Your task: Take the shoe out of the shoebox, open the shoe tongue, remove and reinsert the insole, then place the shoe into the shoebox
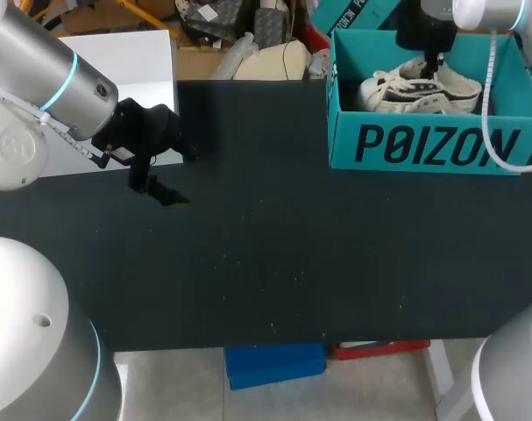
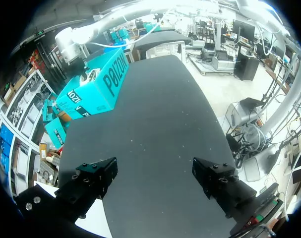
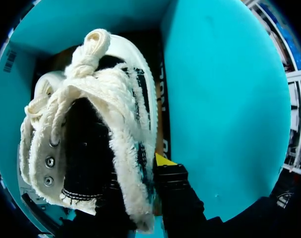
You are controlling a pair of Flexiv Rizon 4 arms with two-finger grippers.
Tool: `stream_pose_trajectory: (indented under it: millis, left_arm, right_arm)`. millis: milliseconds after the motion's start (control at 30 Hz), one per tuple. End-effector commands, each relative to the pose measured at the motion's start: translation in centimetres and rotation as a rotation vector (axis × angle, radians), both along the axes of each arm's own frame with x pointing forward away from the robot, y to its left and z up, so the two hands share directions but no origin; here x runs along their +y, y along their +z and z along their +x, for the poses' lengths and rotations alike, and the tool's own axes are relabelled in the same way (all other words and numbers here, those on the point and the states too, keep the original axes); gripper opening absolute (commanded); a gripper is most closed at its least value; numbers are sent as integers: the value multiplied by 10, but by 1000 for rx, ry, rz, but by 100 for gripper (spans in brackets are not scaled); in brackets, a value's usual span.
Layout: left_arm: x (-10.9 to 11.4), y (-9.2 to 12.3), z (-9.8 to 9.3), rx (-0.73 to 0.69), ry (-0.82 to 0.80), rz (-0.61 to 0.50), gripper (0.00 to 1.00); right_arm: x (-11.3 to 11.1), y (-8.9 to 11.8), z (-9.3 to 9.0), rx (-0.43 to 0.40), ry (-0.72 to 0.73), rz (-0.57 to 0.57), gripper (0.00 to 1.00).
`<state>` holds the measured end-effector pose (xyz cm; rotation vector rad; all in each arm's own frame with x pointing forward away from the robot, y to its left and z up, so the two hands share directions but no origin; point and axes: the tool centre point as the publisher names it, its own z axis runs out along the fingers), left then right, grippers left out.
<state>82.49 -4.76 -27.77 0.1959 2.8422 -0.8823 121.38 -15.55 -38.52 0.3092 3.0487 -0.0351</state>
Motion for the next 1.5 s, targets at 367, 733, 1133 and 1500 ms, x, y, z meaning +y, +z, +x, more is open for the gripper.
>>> stream_pose_trajectory:
  millis: [367, 733, 1133, 1500]
  left_arm:
    - [0, -1, -1, -4, 1, -1, 100]
    - [0, -1, -1, -4, 1, -1, 100]
    - [0, -1, -1, -4, 1, -1, 100]
    - [0, -1, -1, -4, 1, -1, 100]
  right_arm:
    - [2, 14, 1, 5, -10, -14, 13]
    - [0, 80, -14, -37, -37, -54, 33]
    - [43, 157, -53, -61, -52, -63, 38]
    - [108, 205, -115, -53, -77, -38, 39]
